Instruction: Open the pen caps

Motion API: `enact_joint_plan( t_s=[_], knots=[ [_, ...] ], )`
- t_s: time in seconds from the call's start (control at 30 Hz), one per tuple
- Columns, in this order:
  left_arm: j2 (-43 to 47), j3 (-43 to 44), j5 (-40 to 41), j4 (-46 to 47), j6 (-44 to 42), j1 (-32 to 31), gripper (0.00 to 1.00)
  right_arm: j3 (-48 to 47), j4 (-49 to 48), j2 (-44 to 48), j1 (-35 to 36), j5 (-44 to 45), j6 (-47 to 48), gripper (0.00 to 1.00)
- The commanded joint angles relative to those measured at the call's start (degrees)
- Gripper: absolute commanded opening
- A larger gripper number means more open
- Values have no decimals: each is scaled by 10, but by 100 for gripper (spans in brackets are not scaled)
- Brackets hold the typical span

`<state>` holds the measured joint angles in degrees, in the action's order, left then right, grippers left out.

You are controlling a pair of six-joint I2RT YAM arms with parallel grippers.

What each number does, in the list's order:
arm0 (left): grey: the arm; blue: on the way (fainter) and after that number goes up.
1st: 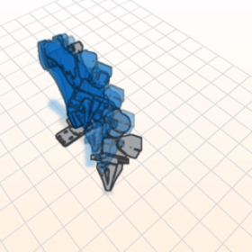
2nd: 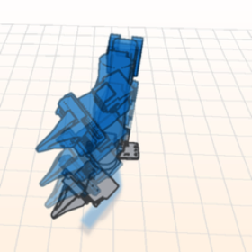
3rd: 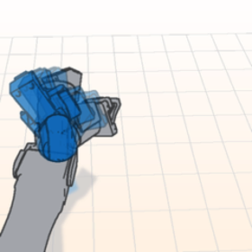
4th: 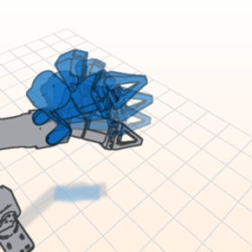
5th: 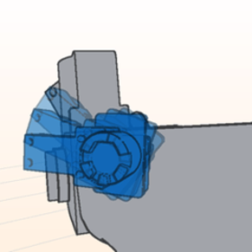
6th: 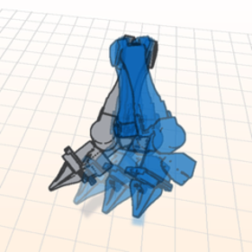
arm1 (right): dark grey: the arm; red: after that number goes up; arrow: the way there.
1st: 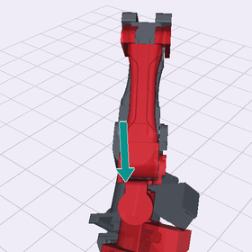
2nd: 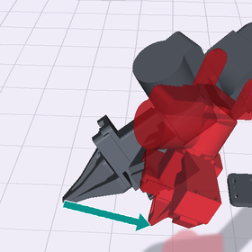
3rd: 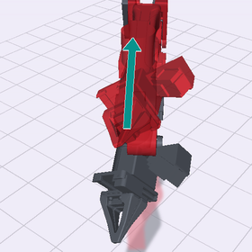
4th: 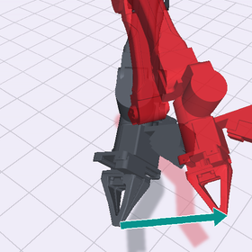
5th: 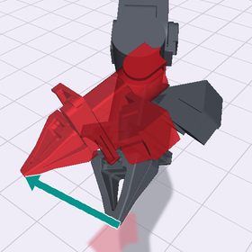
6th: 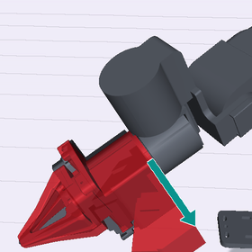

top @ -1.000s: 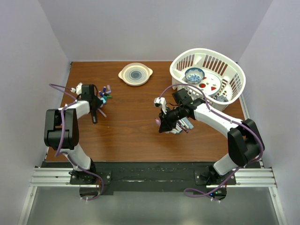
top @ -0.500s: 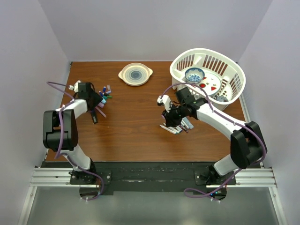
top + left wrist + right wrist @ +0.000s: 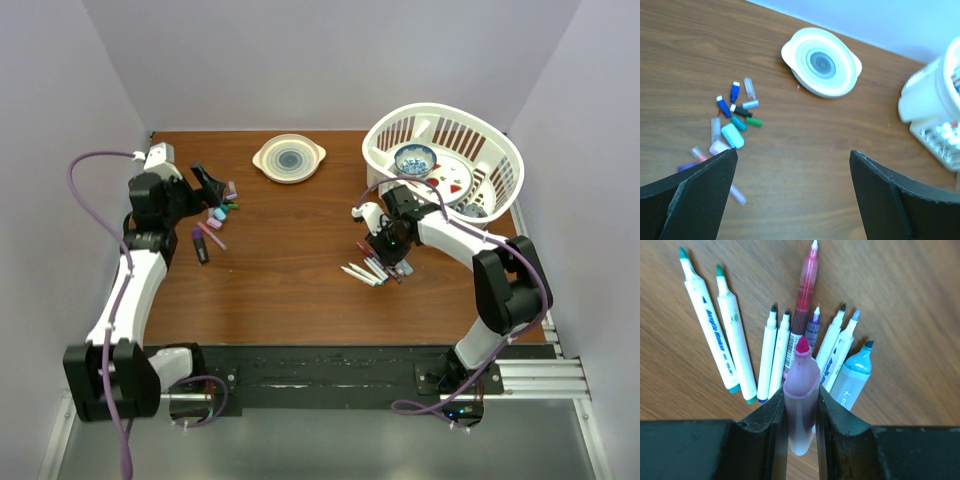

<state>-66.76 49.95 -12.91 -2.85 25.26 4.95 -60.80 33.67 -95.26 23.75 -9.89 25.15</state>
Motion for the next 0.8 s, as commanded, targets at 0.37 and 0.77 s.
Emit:
enact_joint_plan(
  t_s=[0.37,0.77],
  knots=[
    [71,-64,-49,-22,-83,4,100,-29,20,-21,-3,10,6,34],
    [27,-79,-48,-19,-35,5,100,-34,32,2,-5,-28,16,41]
  ],
)
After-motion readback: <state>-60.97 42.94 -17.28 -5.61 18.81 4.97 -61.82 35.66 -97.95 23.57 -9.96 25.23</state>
